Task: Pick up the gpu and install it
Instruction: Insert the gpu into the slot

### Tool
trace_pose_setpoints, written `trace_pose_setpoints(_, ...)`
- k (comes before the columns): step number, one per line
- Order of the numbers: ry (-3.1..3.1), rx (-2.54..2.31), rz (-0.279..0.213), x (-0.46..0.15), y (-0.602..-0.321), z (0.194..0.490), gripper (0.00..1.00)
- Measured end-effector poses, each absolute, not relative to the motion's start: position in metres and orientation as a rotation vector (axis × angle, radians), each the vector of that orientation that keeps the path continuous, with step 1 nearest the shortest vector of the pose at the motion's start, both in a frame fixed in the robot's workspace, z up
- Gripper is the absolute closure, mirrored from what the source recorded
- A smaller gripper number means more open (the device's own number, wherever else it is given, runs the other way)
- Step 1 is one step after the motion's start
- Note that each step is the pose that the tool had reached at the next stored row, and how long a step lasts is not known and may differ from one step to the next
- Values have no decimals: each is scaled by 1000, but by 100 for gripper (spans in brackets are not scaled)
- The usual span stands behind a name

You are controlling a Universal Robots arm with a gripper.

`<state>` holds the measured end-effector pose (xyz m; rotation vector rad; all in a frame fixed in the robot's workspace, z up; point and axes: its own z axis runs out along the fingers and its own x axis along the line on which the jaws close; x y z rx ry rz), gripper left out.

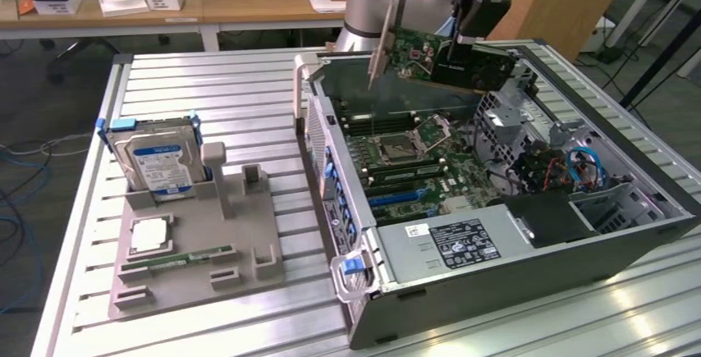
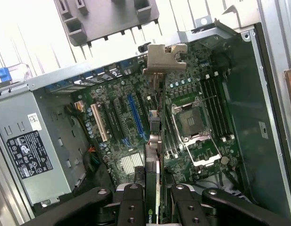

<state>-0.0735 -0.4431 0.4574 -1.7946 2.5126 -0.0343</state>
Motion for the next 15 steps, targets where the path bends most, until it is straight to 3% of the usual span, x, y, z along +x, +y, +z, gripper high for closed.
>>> trace_pose_setpoints(15, 2424, -1911, -30, -74, -443, 457, 74)
